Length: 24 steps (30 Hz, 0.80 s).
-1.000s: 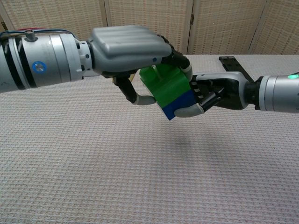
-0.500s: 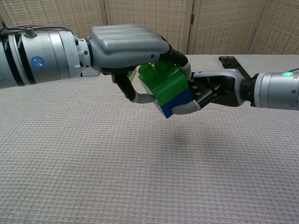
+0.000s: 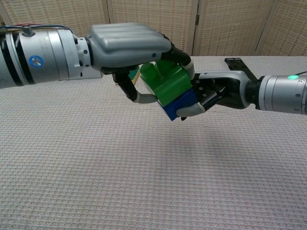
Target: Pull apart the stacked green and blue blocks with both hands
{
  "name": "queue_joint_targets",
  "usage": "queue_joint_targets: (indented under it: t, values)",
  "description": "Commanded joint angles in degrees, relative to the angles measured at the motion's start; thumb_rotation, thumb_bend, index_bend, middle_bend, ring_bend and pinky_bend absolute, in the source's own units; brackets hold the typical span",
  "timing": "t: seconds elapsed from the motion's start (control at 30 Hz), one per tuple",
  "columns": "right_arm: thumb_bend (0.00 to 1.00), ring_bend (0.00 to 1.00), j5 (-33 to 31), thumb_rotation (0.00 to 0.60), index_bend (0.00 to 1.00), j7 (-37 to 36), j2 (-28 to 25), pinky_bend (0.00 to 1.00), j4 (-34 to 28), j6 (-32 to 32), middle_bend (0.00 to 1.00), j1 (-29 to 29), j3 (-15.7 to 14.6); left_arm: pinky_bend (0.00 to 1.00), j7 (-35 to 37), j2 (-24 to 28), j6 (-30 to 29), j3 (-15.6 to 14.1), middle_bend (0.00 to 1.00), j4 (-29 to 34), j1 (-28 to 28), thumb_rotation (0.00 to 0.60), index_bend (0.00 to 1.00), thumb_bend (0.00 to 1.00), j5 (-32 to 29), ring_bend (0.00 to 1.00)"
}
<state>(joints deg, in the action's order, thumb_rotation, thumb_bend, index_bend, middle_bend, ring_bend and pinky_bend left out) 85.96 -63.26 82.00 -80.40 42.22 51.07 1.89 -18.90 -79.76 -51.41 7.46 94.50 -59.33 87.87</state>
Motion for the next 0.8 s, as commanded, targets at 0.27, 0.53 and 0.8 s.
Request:
queue_joint_targets:
  t: [0.27, 0.53, 0.8]
  values:
    - [0.37, 0.42, -2.4, 0.6, 0.54, 3.9, -1.1, 0.36, 0.1, -1.9, 0.51, -1.4, -0.4, 0.2, 0.5, 0.9, -0.7, 0.6, 0.77, -0.4, 0.3, 0.6, 0.71, 0.42, 0.1, 0.42]
    - [0.37, 0.42, -1.7, 0.6, 0.54, 4.9, -3.1, 0.36, 0.0, -0.8, 0.51, -3.8, -1.7, 0.2, 0.4, 1.8, -1.2, 0.7, 0.77, -0.8, 0.7, 0.6, 0.71, 0.42, 0.1, 0.42]
    - [0.37, 0.42, 0.4, 0.6, 0.54, 15.3, -9.9, 0.36, -5.5, 10.2, 0.51, -10.5, -3.1, 0.19, -3.0, 1.4, -1.6, -1.5, 0.77, -6.9, 2.9, 0.6, 0.71, 0.41, -1.0, 0.43]
